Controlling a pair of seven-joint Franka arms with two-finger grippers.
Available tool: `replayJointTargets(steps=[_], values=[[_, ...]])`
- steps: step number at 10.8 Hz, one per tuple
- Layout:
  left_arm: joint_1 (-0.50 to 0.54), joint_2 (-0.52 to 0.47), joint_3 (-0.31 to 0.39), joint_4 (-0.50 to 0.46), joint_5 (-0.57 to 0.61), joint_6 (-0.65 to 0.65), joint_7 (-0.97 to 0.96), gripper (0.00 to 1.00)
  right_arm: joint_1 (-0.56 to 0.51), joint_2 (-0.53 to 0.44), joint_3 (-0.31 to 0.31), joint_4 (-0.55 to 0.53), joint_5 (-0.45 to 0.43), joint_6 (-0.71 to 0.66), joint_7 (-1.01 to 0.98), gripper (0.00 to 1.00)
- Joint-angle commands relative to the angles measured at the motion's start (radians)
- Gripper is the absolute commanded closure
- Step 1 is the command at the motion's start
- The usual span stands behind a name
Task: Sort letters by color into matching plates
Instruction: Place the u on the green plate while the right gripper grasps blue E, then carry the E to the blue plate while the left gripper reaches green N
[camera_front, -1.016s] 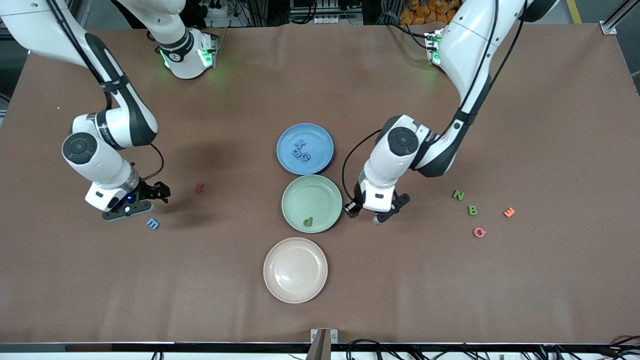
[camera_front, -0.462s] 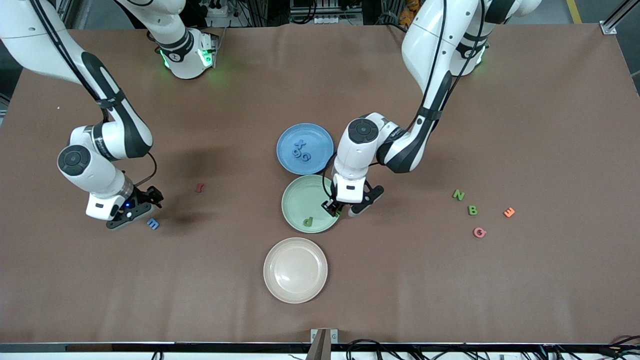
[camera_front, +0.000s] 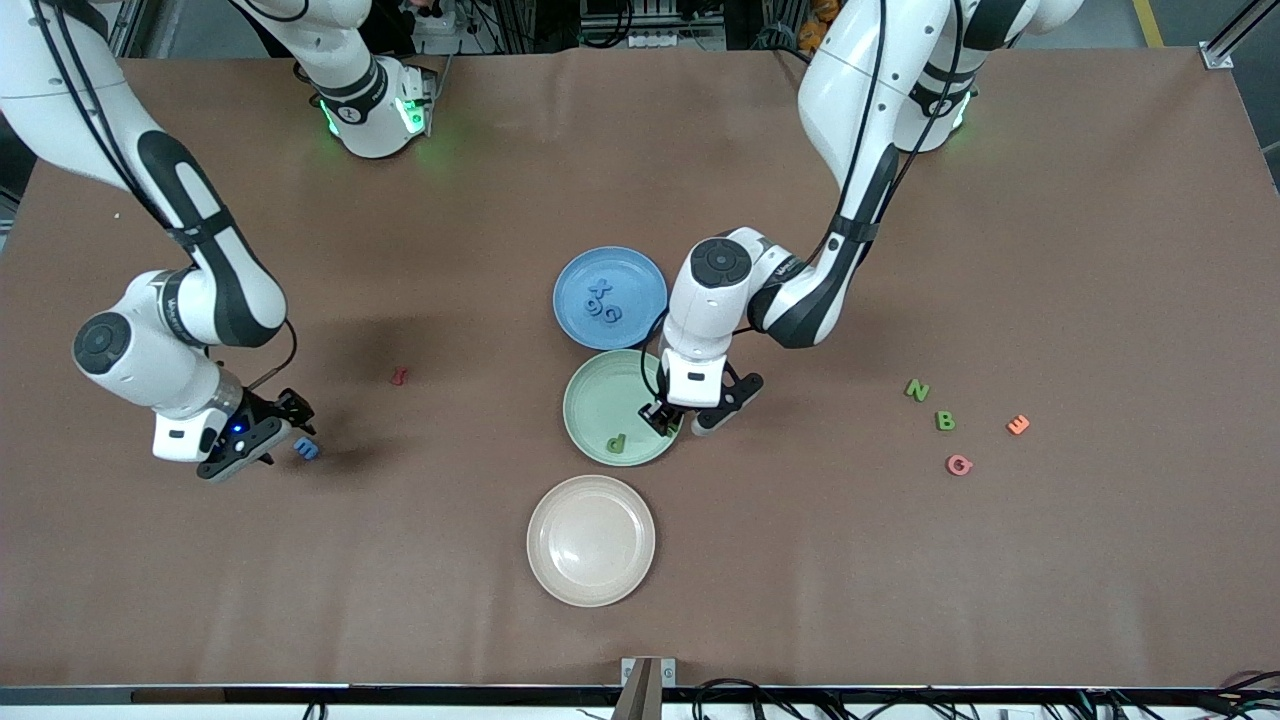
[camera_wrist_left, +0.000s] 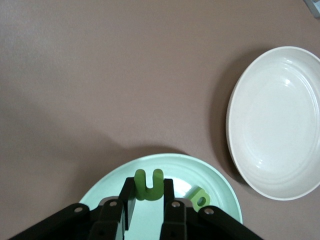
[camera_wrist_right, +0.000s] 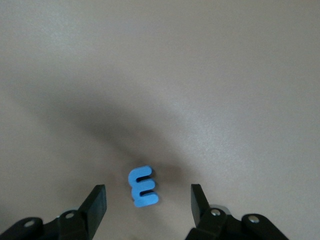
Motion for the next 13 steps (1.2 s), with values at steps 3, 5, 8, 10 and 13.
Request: replayJointTargets(steps=[3, 5, 8, 10, 13], values=[[-0.053, 0.021, 0.045, 0.028, 0.068, 0.004, -0.079, 0.0, 0.037, 0.066, -0.033, 0.057, 0.039, -0.01, -0.067, 0.34], [-0.048, 0.018, 0.044, 0.028, 0.068, 0.004, -0.08, 0.0, 0.045, 0.08, -0.045, 0.057, 0.037, -0.005, -0.073, 0.4], [0.002, -0.016, 0.044, 0.017, 0.076, -0.006, -0.05, 0.0, 0.046, 0.083, -0.047, 0.056, 0.043, -0.005, -0.076, 0.47], [0.064, -0.05, 0.033, 0.014, 0.071, -0.125, 0.076, 0.0, 0.046, 0.085, -0.05, 0.054, 0.049, -0.002, -0.07, 0.68], [0.145, -0.082, 0.025, 0.011, 0.059, -0.271, 0.187, 0.0, 0.057, 0.077, -0.062, 0.048, 0.049, -0.003, -0.066, 1.0]])
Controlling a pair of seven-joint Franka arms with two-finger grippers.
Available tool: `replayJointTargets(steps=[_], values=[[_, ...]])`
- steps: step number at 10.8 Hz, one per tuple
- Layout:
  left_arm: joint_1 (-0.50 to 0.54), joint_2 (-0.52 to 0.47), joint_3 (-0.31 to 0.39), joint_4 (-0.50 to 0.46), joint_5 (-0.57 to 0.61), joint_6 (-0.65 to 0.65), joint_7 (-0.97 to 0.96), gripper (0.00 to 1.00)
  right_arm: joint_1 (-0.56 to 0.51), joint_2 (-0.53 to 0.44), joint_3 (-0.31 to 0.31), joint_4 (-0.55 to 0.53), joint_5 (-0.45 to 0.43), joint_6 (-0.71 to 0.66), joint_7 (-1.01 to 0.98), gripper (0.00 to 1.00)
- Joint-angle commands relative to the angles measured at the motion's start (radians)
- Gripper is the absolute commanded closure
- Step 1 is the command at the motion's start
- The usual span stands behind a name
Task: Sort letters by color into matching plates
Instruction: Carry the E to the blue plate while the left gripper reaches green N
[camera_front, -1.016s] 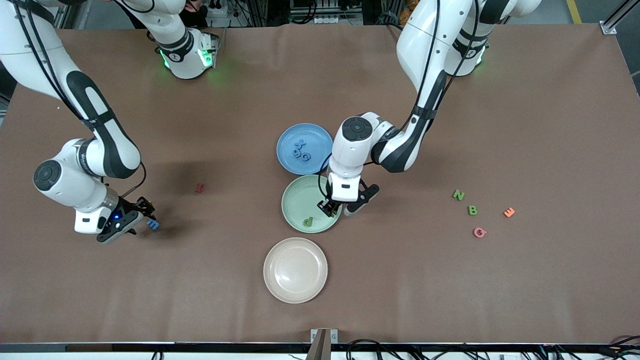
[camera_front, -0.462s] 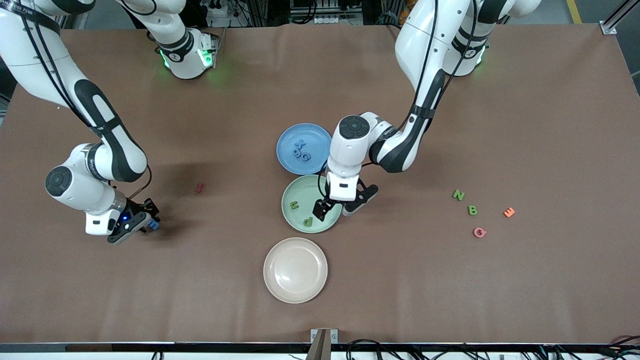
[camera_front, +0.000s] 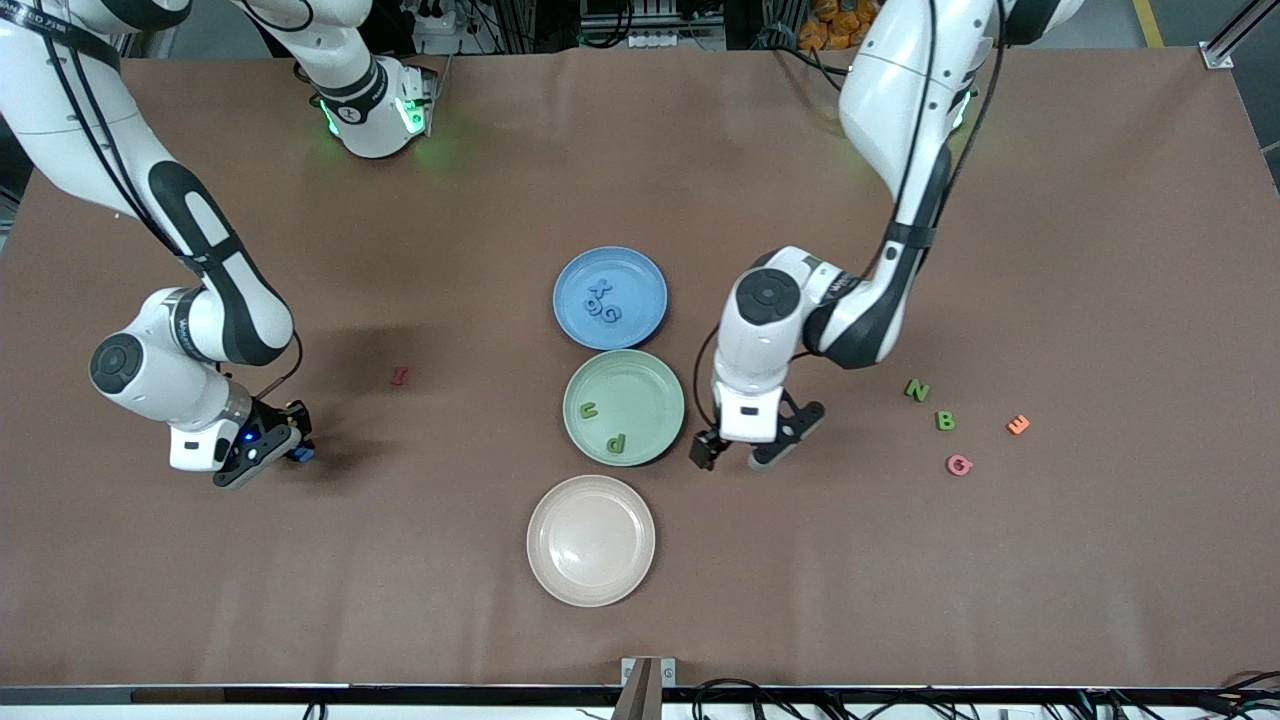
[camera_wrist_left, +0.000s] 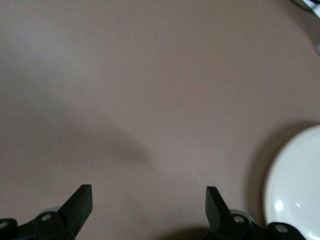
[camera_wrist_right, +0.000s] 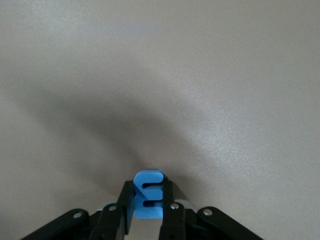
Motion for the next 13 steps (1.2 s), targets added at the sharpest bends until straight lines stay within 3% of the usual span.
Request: replayJointTargets(steps=[1, 5, 9, 13], values=[[0.07, -0.058, -0.023, -0.041, 0.012, -0.128, 0.075, 0.0, 0.034, -0.019, -0.016, 0.009, 0.027, -0.022, -0.008, 1.0], [0.127, -0.182, -0.023, -0.279, 0.012, -0.128, 0.362, 0.0, 0.14, -0.176, -0.012, -0.041, 0.027, -0.229, 0.268, 1.0], [0.196, -0.353, -0.024, -0.527, 0.013, -0.061, 0.6, 0.0, 0.232, -0.311, 0.071, -0.135, 0.028, -0.306, 0.553, 1.0], [0.28, -0.426, -0.028, -0.662, 0.013, 0.03, 0.813, 0.0, 0.264, -0.369, 0.301, -0.192, 0.028, -0.382, 0.979, 1.0]])
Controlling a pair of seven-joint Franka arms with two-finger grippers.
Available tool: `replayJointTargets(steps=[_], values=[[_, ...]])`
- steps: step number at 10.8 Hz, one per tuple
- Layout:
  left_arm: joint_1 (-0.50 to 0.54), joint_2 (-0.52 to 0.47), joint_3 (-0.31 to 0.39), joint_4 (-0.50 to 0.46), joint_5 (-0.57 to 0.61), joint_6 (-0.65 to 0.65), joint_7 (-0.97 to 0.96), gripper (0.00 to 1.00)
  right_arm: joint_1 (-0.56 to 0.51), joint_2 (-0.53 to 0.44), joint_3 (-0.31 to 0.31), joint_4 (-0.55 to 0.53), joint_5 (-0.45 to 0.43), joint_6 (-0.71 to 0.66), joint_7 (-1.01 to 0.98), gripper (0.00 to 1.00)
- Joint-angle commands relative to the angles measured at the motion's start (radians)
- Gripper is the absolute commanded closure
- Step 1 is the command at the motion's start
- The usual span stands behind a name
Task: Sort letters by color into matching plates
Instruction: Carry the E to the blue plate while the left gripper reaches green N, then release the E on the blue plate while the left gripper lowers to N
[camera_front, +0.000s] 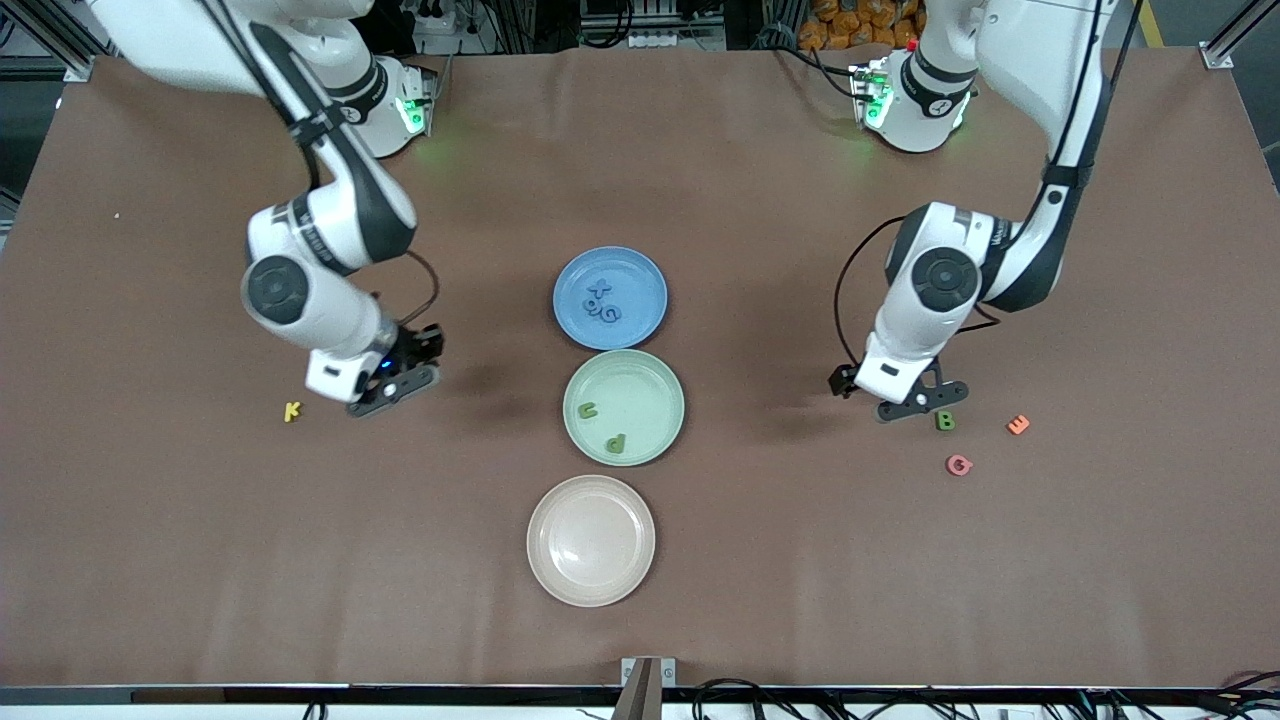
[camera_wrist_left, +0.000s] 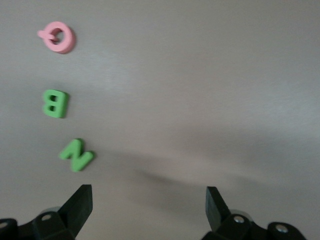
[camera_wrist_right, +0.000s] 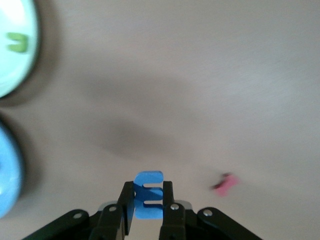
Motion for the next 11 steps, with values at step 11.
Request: replayJointTargets(steps=[11], values=[[0.216, -0.02, -0.087, -0.05, -0.033, 0.085, 0.692, 0.0, 0.415, 0.107, 0.109, 0.061, -0.004, 0.027, 0.994, 0.96]])
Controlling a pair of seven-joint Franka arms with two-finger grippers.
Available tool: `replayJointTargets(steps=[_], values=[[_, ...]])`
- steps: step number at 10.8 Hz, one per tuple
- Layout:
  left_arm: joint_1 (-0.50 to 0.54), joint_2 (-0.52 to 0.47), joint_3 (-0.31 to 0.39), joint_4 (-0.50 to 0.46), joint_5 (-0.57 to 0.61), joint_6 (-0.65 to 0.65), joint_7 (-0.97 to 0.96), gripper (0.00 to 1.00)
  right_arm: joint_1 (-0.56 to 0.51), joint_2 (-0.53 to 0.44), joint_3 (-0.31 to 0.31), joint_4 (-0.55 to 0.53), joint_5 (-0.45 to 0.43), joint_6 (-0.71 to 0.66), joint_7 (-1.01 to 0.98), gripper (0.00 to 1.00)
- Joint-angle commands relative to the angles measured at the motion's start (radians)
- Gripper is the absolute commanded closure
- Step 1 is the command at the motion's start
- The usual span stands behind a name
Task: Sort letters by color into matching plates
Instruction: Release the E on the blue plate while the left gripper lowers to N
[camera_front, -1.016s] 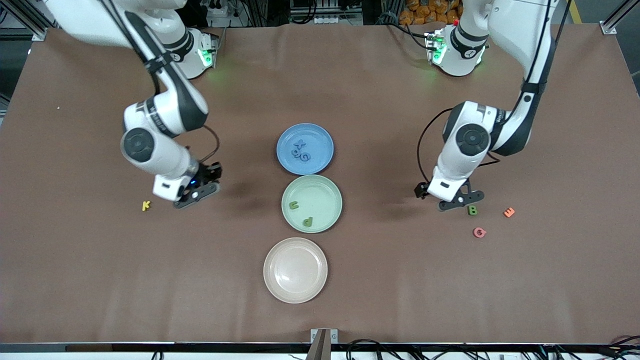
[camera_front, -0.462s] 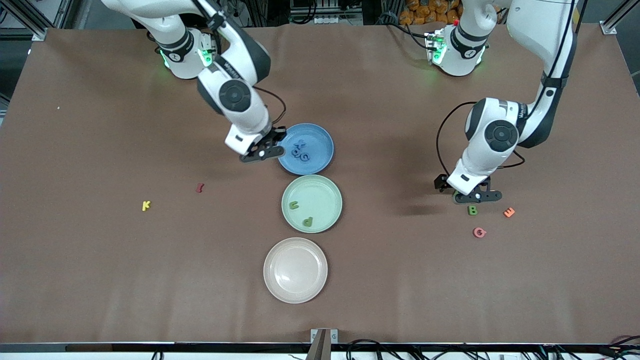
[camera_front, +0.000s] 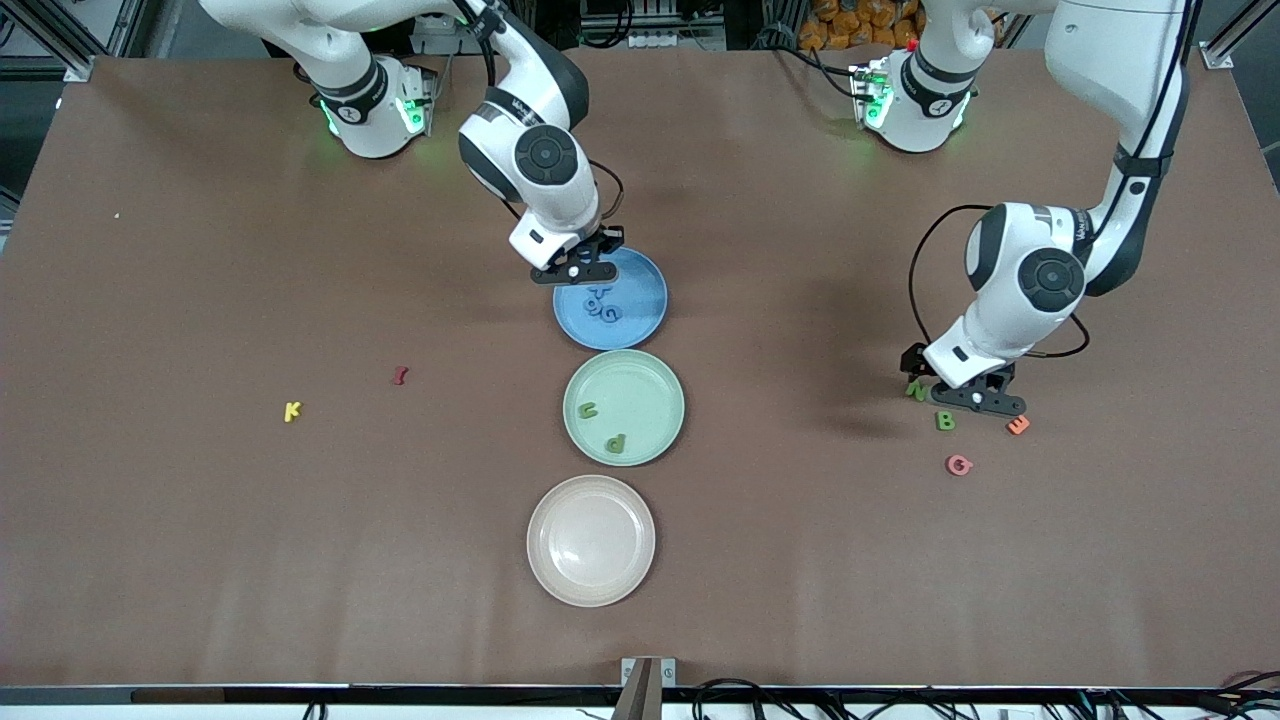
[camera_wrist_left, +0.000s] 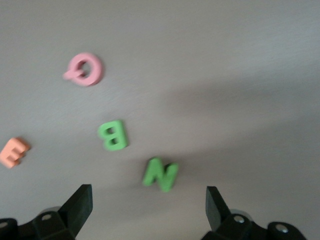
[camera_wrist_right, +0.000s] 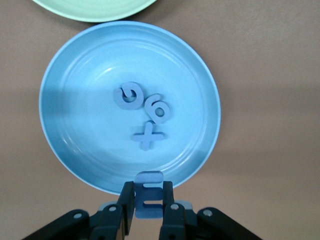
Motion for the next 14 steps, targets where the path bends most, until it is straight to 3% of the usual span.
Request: replayJointTargets(steps=[1, 3, 4, 5, 6, 8, 12, 14], values=[[-0.006, 0.02, -0.046, 0.06, -0.024, 0.004, 0.033, 0.0, 0.022, 0.092, -0.005, 0.116, -0.005, -0.005, 0.11, 0.96], [-0.008, 0.036, -0.052, 0.068, -0.025, 0.003, 0.033, 0.0, 0.026, 0.132, -0.005, 0.159, -0.008, 0.003, 0.145, 0.85], [-0.008, 0.057, -0.053, 0.089, -0.024, 0.002, 0.035, 0.0, 0.034, 0.143, -0.005, 0.162, -0.017, 0.018, 0.159, 0.7], [-0.014, 0.071, -0.061, 0.102, -0.024, 0.0, 0.053, 0.0, 0.032, 0.148, -0.005, 0.164, -0.019, 0.032, 0.186, 0.15], [-0.015, 0.071, -0.079, 0.105, -0.022, 0.0, 0.149, 0.0, 0.032, 0.148, -0.005, 0.162, -0.027, 0.034, 0.199, 0.0], [-0.008, 0.068, -0.112, 0.132, -0.025, 0.0, 0.431, 0.0, 0.025, 0.146, -0.005, 0.162, -0.036, 0.029, 0.2, 0.0], [0.018, 0.073, -0.11, 0.122, -0.025, -0.074, 0.544, 0.0, -0.078, 0.101, 0.018, 0.159, -0.033, 0.005, 0.188, 0.0], [0.099, 0.088, -0.112, 0.122, -0.028, -0.098, 0.518, 0.0, -0.154, 0.038, 0.022, 0.156, -0.033, -0.05, 0.185, 0.0]])
